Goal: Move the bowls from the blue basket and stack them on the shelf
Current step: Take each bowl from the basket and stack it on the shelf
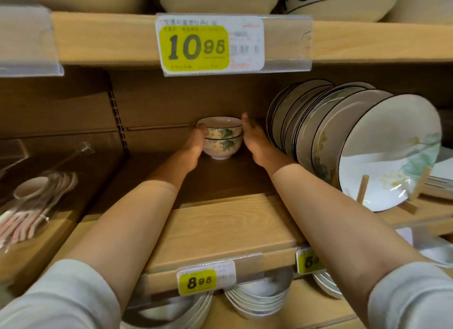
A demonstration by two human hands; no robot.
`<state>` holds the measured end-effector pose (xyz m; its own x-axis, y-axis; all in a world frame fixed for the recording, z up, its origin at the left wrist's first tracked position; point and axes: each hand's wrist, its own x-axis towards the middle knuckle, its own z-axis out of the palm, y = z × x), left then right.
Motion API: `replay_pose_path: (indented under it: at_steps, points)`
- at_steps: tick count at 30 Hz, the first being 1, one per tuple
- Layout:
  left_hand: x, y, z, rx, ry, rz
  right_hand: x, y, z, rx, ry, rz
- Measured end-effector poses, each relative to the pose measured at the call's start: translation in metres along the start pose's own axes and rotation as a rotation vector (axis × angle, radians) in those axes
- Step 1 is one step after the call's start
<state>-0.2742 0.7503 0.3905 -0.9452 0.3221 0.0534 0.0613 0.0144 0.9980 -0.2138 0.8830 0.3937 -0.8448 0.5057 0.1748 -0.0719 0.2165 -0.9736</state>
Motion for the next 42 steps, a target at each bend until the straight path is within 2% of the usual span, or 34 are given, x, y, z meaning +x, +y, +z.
replay_pose_path:
  at_steps: [6,10,14,19,25,32,37,42]
  points:
    - [-0.058,0.012,-0.005,-0.187,0.063,-0.022,-0.062,-0.016,-0.009,0.214,0.033,0.073]
    - [-0.117,0.013,-0.016,-0.263,0.115,-0.052,-0.115,-0.017,-0.020,0.400,-0.025,0.129]
    - [-0.187,0.004,-0.029,-0.351,0.132,0.022,-0.174,-0.010,-0.039,0.517,-0.078,0.105]
    - [-0.289,-0.017,-0.042,-0.396,0.290,0.101,-0.244,0.003,-0.065,0.586,-0.218,0.066]
    - [-0.422,-0.053,-0.052,-0.430,0.501,0.082,-0.325,0.034,-0.072,0.706,-0.304,0.217]
    - [-0.552,-0.104,-0.097,-0.335,0.837,0.026,-0.421,0.086,-0.035,0.677,-0.478,0.511]
    - [-0.615,-0.144,-0.140,-0.361,0.968,-0.071,-0.481,0.106,0.021,0.534,-0.560,0.595]
    - [-0.669,-0.177,-0.206,-0.371,1.011,-0.185,-0.541,0.120,0.091,0.372,-0.625,0.628]
